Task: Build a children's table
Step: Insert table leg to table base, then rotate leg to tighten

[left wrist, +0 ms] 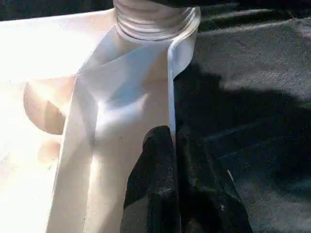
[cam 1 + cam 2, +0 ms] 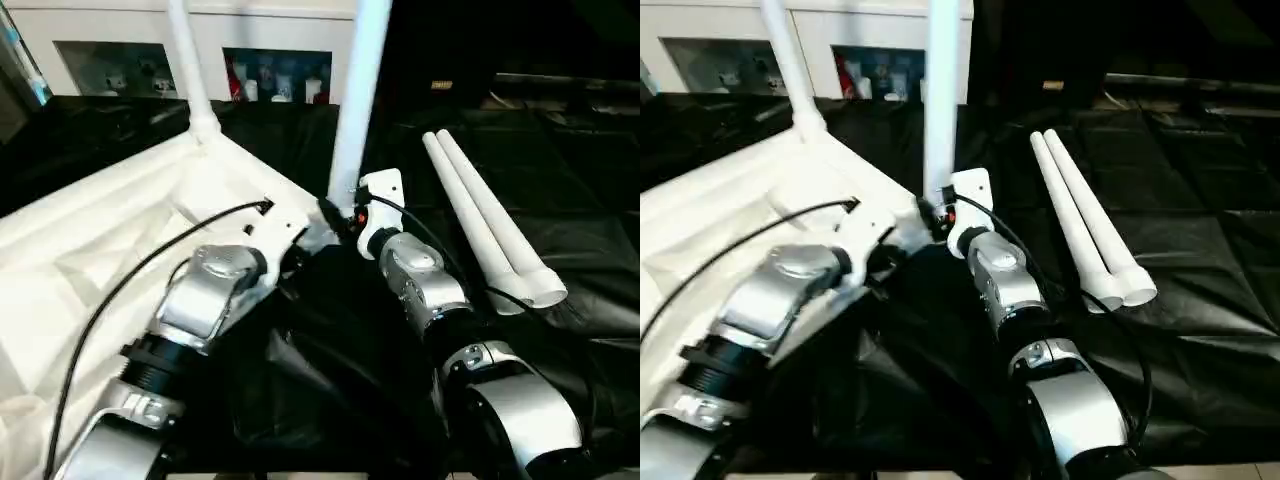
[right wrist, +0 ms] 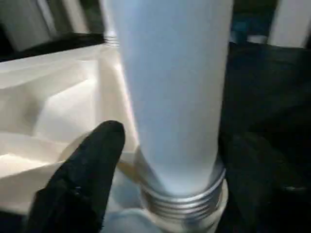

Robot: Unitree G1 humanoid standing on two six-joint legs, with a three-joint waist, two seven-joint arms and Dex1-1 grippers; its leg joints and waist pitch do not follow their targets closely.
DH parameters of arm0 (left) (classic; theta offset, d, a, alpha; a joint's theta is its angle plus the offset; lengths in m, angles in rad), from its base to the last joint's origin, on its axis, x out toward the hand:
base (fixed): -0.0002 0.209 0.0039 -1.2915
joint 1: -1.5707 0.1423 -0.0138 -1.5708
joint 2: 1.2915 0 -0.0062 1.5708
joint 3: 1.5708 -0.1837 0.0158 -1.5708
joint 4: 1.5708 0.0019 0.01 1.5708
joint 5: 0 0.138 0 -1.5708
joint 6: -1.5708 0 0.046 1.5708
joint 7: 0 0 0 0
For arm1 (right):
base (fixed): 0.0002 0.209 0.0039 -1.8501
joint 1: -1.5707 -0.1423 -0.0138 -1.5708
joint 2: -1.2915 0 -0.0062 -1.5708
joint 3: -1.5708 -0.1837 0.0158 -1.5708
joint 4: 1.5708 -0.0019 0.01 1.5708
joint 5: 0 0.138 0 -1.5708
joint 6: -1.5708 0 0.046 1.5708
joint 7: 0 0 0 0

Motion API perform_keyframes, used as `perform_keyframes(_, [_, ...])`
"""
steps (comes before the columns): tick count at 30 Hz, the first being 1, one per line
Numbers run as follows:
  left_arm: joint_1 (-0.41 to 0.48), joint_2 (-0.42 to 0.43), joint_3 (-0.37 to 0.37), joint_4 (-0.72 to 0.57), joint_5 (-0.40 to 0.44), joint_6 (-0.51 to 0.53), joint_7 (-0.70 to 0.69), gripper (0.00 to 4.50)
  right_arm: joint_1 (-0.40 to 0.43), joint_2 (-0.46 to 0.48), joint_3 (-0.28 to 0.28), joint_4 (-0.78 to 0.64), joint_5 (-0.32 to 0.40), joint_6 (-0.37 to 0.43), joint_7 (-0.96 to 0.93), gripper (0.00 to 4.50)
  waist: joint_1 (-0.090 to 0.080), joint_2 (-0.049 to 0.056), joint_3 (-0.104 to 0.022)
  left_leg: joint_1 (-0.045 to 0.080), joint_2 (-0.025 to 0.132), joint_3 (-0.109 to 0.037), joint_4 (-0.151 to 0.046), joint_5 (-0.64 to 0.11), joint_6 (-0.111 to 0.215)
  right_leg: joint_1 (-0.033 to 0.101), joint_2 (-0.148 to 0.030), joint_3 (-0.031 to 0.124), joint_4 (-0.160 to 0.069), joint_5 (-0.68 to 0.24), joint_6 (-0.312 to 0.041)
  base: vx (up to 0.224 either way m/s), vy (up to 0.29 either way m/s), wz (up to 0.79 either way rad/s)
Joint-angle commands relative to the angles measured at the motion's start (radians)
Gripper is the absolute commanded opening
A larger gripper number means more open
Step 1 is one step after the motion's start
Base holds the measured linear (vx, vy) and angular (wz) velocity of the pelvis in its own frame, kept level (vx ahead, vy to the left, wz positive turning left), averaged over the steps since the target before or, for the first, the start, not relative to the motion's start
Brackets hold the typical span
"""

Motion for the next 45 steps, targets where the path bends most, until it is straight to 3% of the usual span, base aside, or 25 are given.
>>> perform_keyframes(1, [-0.016, 0.007, 0.013, -0.045, -0.008, -0.06, -0.018, 0.0, 0.017, 0.002, 0.027, -0.033, 0.011, 0.015, 0.051, 3.72, 0.012, 0.016, -0.096, 0.047, 0.025, -0.001, -0.042, -0.02, 0.082, 0.05, -0.026, 0.002, -0.027, 0.314, -0.291, 0.0, 0.0, 0.0])
perform_keyframes(5, [0.005, 0.05, -0.003, -0.044, -0.027, -0.11, -0.09, 0.0, 0.065, -0.058, 0.056, -0.143, 0.019, 0.062, 0.164, 3.97, 0.022, 0.014, -0.101, 0.046, 0.025, 0.0, -0.036, -0.003, 0.088, 0.055, -0.027, -0.002, -0.021, 0.336, -0.296, 0.0, 0.0, 0.0])
perform_keyframes(10, [0.017, 0.107, -0.019, -0.009, -0.071, -0.246, -0.242, 0.0, 0.13, -0.162, 0.102, -0.274, 0.019, 0.109, 0.347, 3.97, 0.031, 0.019, -0.099, 0.049, 0.029, -0.002, -0.037, -0.072, 0.048, 0.054, -0.027, -0.004, -0.024, 0.237, -0.282, 0.0, 0.0, 0.0])
perform_keyframes(13, [0.031, 0.143, -0.038, -0.012, -0.092, -0.297, -0.34, 0.0, 0.166, -0.227, 0.129, -0.356, 0.023, 0.129, 0.44, 3.97, 0.045, 0.02, -0.098, 0.054, 0.031, -0.002, -0.039, -0.119, 0.026, 0.048, -0.028, -0.004, -0.026, 0.181, -0.272, 0.0, 0.0, 0.0])
perform_keyframes(14, [0.036, 0.15, -0.041, -0.013, -0.103, -0.311, -0.369, 0.0, 0.182, -0.253, 0.136, -0.393, 0.031, 0.142, 0.475, 3.97, 0.046, 0.026, -0.097, 0.056, 0.032, -0.001, -0.039, -0.133, 0.02, 0.045, -0.028, -0.004, -0.026, 0.168, -0.273, 0.0, 0.0, 0.0])
perform_keyframes(16, [0.042, 0.156, -0.04, -0.018, -0.125, -0.324, -0.412, 0.0, 0.21, -0.298, 0.145, -0.455, 0.049, 0.17, 0.534, 3.97, 0.054, 0.02, -0.095, 0.059, 0.034, 0.001, -0.042, -0.178, 0.01, 0.045, -0.028, -0.004, -0.03, 0.121, -0.269, 0.0, 0.0, 0.0])
perform_keyframes(19, [0.048, 0.163, -0.037, -0.025, -0.161, -0.34, -0.476, 0.0, 0.265, -0.374, 0.162, -0.557, 0.079, 0.226, 0.642, 3.97, 0.065, 0.02, -0.092, 0.059, 0.035, 0.004, -0.045, -0.221, -0.001, 0.039, -0.031, -0.003, -0.032, 0.059, -0.26, 0.0, 0.0, 0.0])
perform_keyframes(25, [0.054, 0.176, -0.036, -0.025, -0.191, -0.364, -0.54, 0.0, 0.321, -0.438, 0.184, -0.65, 0.096, 0.285, 0.724, 3.97, 0.067, 0.019, -0.088, 0.056, 0.036, 0.001, -0.055, -0.313, -0.033, 0.036, -0.041, 0.0, -0.046, -0.119, -0.23, 0.0, 0.0, 0.0])
perform_keyframes(29, [0.059, 0.18, -0.035, -0.026, -0.196, -0.366, -0.564, 0.0, 0.331, -0.448, 0.195, -0.656, 0.085, 0.311, 0.711, 3.97, 0.064, 0.017, -0.087, 0.054, 0.036, 0.0, -0.055, -0.321, -0.038, 0.033, -0.044, 0.003, -0.049, -0.157, -0.226, 0.0, 0.0, 0.0])
perform_keyframes(30, [0.059, 0.18, -0.035, -0.026, -0.196, -0.366, -0.565, 0.0, 0.331, -0.448, 0.196, -0.655, 0.085, 0.311, 0.711, 3.7, 0.063, 0.018, -0.088, 0.055, 0.036, 0.0, -0.054, -0.317, -0.04, 0.032, -0.043, 0.002, -0.049, -0.155, -0.228, 0.0, 0.0, 0.0])
perform_keyframes(33, [0.061, 0.182, -0.04, -0.026, -0.189, -0.368, -0.571, 0.0, 0.323, -0.435, 0.204, -0.617, 0.059, 0.301, 0.683, 3.63, 0.064, 0.02, -0.092, 0.055, 0.035, 0.0, -0.051, -0.287, -0.037, 0.031, -0.042, 0.001, -0.045, -0.116, -0.237, 0.0, 0.0, 0.0])
perform_keyframes(37, [0.06, 0.179, -0.04, -0.019, -0.183, -0.376, -0.573, 0.0, 0.315, -0.415, 0.212, -0.589, 0.038, 0.304, 0.653, 3.17, 0.065, 0.02, -0.095, 0.053, 0.033, 0.001, -0.047, -0.256, -0.025, 0.034, -0.039, -0.001, -0.038, -0.057, -0.25, 0.0, 0.0, 0.0])
perform_keyframes(45, [0.063, 0.176, -0.041, -0.01, -0.169, -0.383, -0.576, 0.0, 0.307, -0.394, 0.232, -0.556, 0.021, 0.291, 0.64, 2.67, 0.063, 0.023, -0.095, 0.054, 0.033, 0.001, -0.046, -0.27, -0.027, 0.036, -0.038, -0.002, -0.038, -0.059, -0.254, 0.0, 0.0, 0.0])
